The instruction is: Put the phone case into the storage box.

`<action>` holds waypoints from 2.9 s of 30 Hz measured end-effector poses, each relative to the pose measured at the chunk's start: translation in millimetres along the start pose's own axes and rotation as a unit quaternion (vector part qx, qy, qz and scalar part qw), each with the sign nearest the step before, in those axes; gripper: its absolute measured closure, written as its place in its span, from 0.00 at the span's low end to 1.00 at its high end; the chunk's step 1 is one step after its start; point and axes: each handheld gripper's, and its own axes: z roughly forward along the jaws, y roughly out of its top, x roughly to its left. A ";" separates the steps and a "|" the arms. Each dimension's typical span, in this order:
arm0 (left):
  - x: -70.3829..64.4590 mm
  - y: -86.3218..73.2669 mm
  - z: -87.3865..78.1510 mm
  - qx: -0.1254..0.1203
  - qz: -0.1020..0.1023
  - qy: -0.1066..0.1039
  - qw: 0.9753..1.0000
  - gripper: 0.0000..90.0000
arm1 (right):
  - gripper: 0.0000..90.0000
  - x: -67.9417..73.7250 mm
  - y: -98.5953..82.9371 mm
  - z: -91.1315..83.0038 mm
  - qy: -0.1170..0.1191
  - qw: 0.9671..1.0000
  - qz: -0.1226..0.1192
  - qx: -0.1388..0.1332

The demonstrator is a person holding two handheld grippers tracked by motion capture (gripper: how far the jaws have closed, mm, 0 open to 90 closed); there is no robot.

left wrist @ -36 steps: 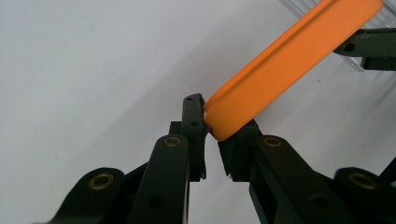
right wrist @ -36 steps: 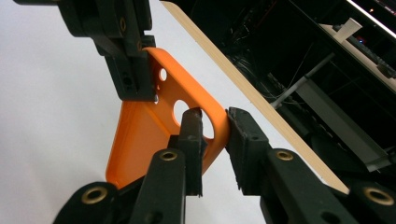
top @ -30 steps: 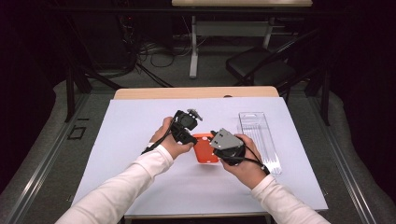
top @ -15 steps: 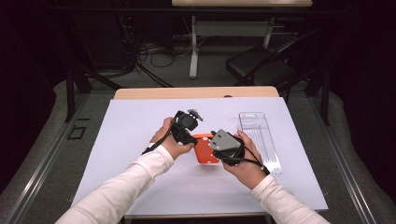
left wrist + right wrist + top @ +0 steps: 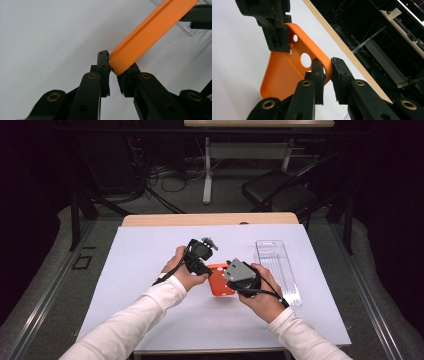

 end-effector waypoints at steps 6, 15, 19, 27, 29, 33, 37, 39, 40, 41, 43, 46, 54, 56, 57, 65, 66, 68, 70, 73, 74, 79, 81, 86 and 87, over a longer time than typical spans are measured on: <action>0.3 -0.1 -0.2 -0.002 -0.001 -0.004 1.000 0.89 | 0.89 0.4 0.2 0.1 -0.007 1.000 -0.003 0.001; 0.5 -0.5 -2.6 -0.010 0.000 -0.014 1.000 0.88 | 0.90 -2.4 -1.4 -1.7 -0.003 1.000 0.004 -0.006; 0.5 -1.3 -4.0 -0.019 0.000 -0.020 1.000 0.85 | 0.90 -3.4 -1.6 -3.0 -0.004 1.000 0.008 -0.012; 2.2 -4.0 -3.7 -0.027 0.005 -0.030 0.999 0.73 | 0.90 -7.9 -5.1 -4.5 -0.006 0.999 0.016 -0.027; 3.0 -4.7 -4.8 -0.036 0.008 -0.031 0.999 0.70 | 0.90 -8.8 -6.0 -4.6 -0.006 0.999 0.017 -0.029; 3.9 -6.1 -6.8 -0.048 0.019 -0.040 0.998 0.61 | 0.90 -11.8 -9.1 -4.0 -0.005 0.999 0.018 -0.037; 3.7 -8.9 -9.2 -0.063 0.043 -0.027 0.997 0.53 | 0.90 -15.6 -13.0 -4.3 -0.005 0.999 0.024 -0.048; 4.1 -10.8 -10.1 -0.066 0.045 -0.030 0.996 0.53 | 0.90 -18.1 -14.8 -5.0 -0.004 0.998 0.025 -0.054; 4.3 -11.8 -10.5 -0.069 0.049 -0.030 0.996 0.53 | 0.90 -19.4 -15.7 -5.3 -0.003 0.998 0.029 -0.057; 4.4 -13.0 -11.1 -0.073 0.050 -0.029 0.996 0.53 | 0.90 -21.0 -16.7 -5.7 0.000 0.998 0.032 -0.062; 5.5 -15.5 -13.0 -0.087 0.054 -0.029 0.994 0.52 | 0.90 -24.3 -18.8 -6.5 0.002 0.997 0.040 -0.070; 7.3 -18.9 -16.7 -0.101 0.051 -0.035 0.993 0.53 | 0.90 -28.8 -22.3 -7.6 0.005 0.995 0.052 -0.081; 12.4 -25.0 -23.7 -0.121 0.050 -0.030 0.991 0.54 | 0.90 -35.1 -27.7 -10.0 0.006 0.992 0.058 -0.114; 13.1 -26.3 -23.2 -0.120 0.049 -0.031 0.991 0.54 | 0.90 -35.6 -28.1 -10.1 0.006 0.991 0.057 -0.120; 13.2 -26.9 -22.7 -0.122 0.050 -0.031 0.991 0.54 | 0.90 -36.0 -28.2 -10.3 0.008 0.991 0.056 -0.122; 17.2 -31.1 -23.3 -0.149 0.061 -0.026 0.987 0.52 | 0.90 -38.7 -30.7 -11.7 0.008 0.989 0.051 -0.140; 17.7 -31.6 -23.8 -0.153 0.062 -0.023 0.986 0.52 | 0.90 -39.0 -31.0 -11.8 0.009 0.989 0.052 -0.141; 19.8 -33.2 -25.9 -0.160 0.055 -0.031 0.985 0.52 | 0.90 -39.8 -31.8 -12.2 0.009 0.988 0.054 -0.143; 21.3 -35.5 -26.5 -0.168 0.044 -0.037 0.984 0.50 | 0.90 -40.7 -32.7 -12.4 0.009 0.988 0.053 -0.145; 23.1 -38.1 -25.1 -0.166 0.042 -0.039 0.984 0.46 | 0.90 -42.2 -34.3 -12.6 0.010 0.987 0.056 -0.148; 23.3 -38.8 -24.6 -0.162 0.043 -0.044 0.985 0.45 | 0.90 -42.8 -34.8 -12.6 0.010 0.987 0.057 -0.149; 24.1 -43.6 -22.1 -0.177 0.043 -0.068 0.981 0.42 | 0.90 -44.5 -36.0 -13.2 0.009 0.987 0.055 -0.153; 23.8 -44.4 -21.4 -0.181 0.040 -0.074 0.980 0.40 | 0.90 -44.9 -36.2 -13.0 0.011 0.986 0.054 -0.155; 23.0 -52.3 -20.2 -0.199 0.028 -0.096 0.975 0.38 | 0.90 -45.5 -36.8 -13.4 0.011 0.986 0.051 -0.160; 22.5 -53.7 -19.8 -0.201 0.024 -0.095 0.975 0.38 | 0.90 -45.9 -36.9 -13.5 0.011 0.986 0.050 -0.160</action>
